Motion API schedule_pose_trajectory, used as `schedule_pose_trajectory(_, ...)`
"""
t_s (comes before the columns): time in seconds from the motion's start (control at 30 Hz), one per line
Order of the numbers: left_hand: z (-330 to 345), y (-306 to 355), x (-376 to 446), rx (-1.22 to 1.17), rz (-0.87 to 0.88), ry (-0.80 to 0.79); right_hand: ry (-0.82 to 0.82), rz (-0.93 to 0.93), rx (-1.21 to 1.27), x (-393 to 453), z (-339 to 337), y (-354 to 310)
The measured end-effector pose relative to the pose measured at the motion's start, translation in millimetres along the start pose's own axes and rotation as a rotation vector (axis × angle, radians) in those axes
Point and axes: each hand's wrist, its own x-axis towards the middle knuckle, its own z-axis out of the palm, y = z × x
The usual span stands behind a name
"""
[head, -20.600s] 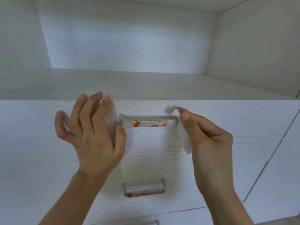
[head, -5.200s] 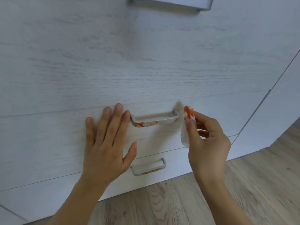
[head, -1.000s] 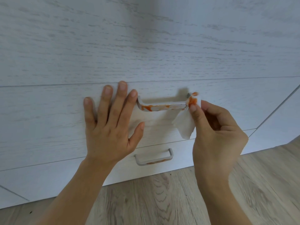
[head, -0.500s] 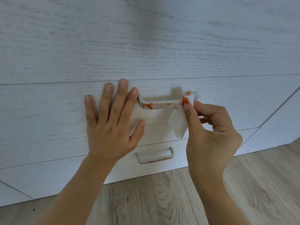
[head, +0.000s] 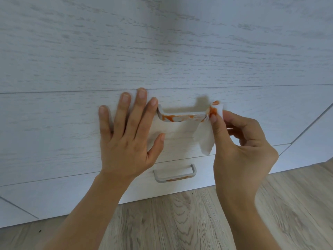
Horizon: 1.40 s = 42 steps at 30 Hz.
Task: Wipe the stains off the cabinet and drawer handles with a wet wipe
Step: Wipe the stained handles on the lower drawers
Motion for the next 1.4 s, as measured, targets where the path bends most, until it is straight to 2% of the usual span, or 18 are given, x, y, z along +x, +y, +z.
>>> schedule_pose_trajectory(0.6,0.6,0.7,0.0,-0.004,0.001,0.008,0.001,0.105,0.06,3.3,-4.6,-2.6)
schedule_pose_trajectory(0.97,-0.2,0.8,0.5,0.003,-0.006,-0.002,-0.008,-0.075,-0.023,-2.8,4.9,-1.1)
schedule_pose_trajectory(1.4,-2.0,0.6,0.7,0.004,-0.01,-0.023,0.012,-0.186,-0.057,-9.9,11.4,2.8)
